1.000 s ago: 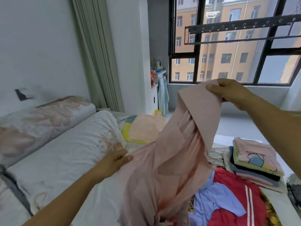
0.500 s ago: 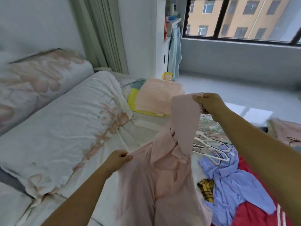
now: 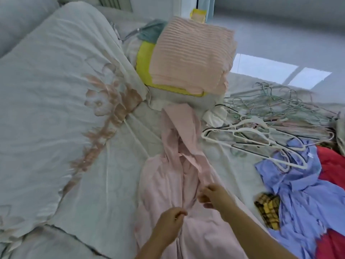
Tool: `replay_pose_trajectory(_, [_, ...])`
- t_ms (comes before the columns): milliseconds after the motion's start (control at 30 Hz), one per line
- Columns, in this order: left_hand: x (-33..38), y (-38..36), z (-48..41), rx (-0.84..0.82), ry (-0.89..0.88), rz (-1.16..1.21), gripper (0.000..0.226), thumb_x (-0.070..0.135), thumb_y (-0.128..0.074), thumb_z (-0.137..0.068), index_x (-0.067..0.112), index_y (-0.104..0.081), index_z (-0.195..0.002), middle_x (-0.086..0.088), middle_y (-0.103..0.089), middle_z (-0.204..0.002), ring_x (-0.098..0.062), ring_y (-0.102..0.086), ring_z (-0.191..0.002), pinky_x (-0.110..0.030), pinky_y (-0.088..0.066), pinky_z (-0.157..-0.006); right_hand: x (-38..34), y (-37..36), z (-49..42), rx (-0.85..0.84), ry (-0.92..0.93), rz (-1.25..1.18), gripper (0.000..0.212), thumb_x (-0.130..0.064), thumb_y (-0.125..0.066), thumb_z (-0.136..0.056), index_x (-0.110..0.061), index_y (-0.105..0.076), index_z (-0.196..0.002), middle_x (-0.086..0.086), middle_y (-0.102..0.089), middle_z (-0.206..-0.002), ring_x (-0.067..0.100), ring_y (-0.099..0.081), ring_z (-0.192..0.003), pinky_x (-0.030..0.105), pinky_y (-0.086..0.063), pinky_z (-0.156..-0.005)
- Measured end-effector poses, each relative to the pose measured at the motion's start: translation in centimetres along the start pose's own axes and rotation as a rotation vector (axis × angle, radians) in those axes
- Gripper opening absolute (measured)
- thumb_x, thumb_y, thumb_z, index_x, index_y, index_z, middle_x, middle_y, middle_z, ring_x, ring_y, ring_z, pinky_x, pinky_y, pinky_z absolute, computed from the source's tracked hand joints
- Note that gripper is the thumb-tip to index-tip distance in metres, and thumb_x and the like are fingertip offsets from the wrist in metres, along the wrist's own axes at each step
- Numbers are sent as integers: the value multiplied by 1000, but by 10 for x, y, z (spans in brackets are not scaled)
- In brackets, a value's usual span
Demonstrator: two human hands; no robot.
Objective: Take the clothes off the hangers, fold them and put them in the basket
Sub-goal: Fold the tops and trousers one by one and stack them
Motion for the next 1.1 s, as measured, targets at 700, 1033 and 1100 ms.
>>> replay_pose_trajectory(700, [-94,-80,-36,79,238,376,20,19,-71,-73,36,-62,-78,24,-67,-69,11,-61,-74,-13,-47,-79,104,-79,-47,-125,-271,56,24,-10,-59,-85,-4,-57,-61,9,-52,-52,11,-37,-36,18,-26,-36])
replay_pose_trajectory(1033, [-77,-83,-36,103,92,190,11,57,-44,-58,51,-53,-61,43,-50,-62,4,-49,-60,-16,-35,-62,39,-58,-62,-167,-541,-531,31,-1,-47,-89,-9,-47,-59,-1,-46,-41,3,-29,-25,11,-13,-26])
replay_pose_trajectory(1100, [-79,-91,-32,70,31,151,18,59,-39,-54,53,-47,-70,41,-49,-63,1,-43,-59,-17,-31,-62,7,-54,-81,-161,-436,-540,33,-1,-42,-90,-11,-43,-58,-4,-41,-35,2,-27,-23,12,-12,-24])
Point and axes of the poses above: each hand's wrist, its own z-axis away from the middle knuckle, its own y-axis out of the back of the hand, x = y × z, the point moved 2 cm from there along -z, towards the middle knuckle
